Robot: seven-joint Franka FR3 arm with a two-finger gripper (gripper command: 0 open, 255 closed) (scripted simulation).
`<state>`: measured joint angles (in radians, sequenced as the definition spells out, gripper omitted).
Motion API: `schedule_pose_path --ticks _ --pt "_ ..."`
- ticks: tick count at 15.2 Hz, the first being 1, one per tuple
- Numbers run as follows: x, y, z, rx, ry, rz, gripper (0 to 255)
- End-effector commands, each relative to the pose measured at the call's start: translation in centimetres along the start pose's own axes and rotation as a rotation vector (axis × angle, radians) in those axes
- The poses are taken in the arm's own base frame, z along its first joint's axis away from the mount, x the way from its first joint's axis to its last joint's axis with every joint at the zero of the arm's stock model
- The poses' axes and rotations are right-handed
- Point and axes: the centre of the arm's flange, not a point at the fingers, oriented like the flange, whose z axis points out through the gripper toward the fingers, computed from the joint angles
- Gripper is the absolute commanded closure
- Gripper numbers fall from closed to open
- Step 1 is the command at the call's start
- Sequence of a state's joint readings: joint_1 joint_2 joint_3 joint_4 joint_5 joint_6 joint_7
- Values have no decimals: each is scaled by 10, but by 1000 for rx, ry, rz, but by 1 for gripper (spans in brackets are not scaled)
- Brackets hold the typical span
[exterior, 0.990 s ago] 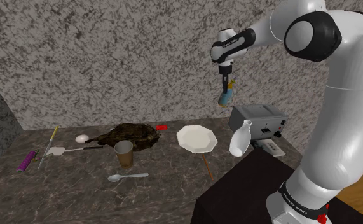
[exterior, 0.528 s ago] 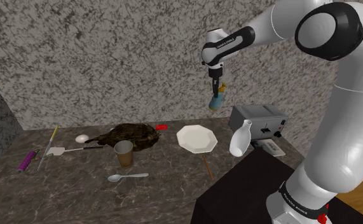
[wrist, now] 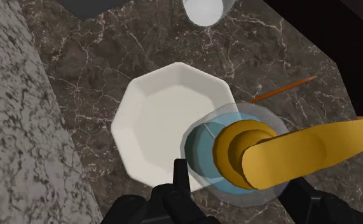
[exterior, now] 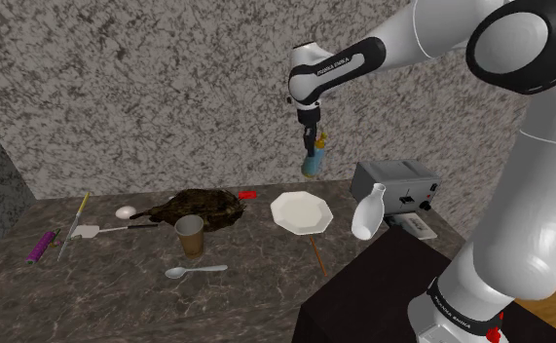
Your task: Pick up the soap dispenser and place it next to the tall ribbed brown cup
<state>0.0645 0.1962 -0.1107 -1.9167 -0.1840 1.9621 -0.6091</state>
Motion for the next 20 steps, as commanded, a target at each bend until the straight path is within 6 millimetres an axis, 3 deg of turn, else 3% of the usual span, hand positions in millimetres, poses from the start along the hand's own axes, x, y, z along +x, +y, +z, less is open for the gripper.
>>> schedule_pose_path --ticks 1,20 --pt "14 -21 -3 0 0 1 255" --pt "156 -223 -49 0 0 1 255"
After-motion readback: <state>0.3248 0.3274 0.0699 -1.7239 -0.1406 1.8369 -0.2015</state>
